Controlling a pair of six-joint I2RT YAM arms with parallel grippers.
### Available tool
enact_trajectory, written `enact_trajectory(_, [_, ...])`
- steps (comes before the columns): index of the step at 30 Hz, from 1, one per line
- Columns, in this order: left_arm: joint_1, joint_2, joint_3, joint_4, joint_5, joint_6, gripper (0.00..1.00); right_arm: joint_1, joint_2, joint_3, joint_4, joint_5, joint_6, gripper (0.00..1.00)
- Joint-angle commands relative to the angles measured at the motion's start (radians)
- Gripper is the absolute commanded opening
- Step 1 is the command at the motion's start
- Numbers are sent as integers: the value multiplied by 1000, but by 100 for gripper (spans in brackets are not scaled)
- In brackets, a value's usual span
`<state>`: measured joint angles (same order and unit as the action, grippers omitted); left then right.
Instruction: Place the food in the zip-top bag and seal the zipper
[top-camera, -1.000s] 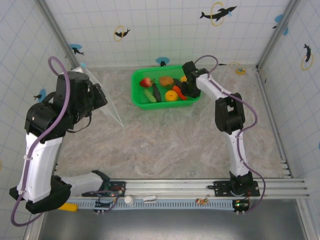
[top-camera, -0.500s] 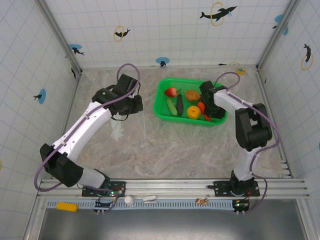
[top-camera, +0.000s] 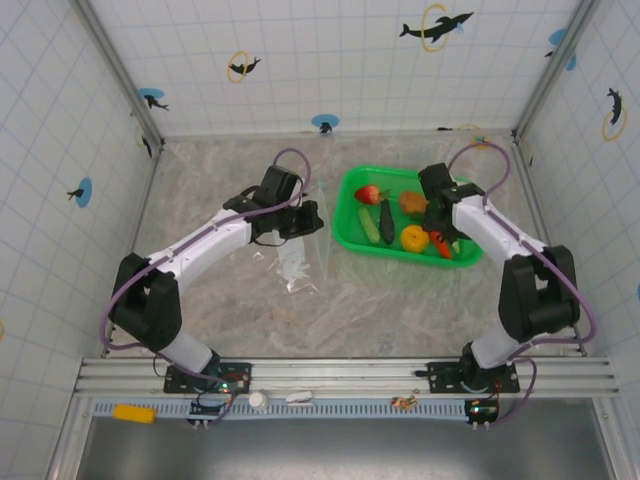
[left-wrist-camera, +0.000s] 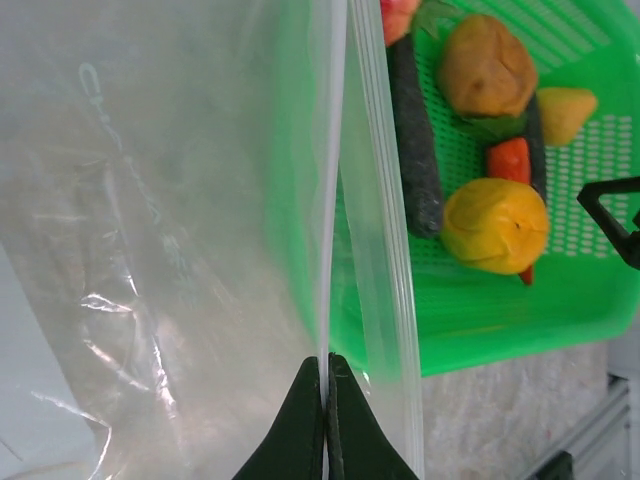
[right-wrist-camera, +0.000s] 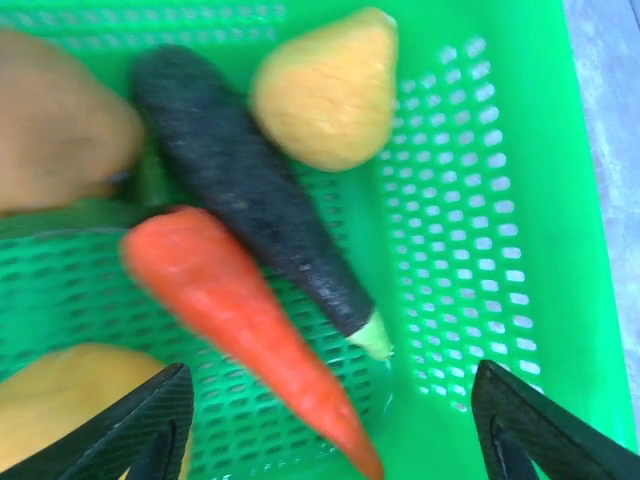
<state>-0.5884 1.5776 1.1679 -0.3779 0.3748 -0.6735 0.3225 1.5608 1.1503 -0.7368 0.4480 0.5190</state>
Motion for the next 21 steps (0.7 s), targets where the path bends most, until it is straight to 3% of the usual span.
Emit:
enact_trajectory(1, [-2,-21,-52,125,111,-37,0,18,-93,-32,41,-90,-3,85])
enact_trajectory(4, [-2,-61,-97,123,119,-28,0,22,-97,-54,89,-235,-13,100])
enact_trajectory(7, [-2,-109,-139,120,130,-19,0,24,-46,-50,85,-353,8,100])
enact_trajectory(21, [-2,-183,-200,81,87,19,0,41,154,-14,90,-315,-9,98])
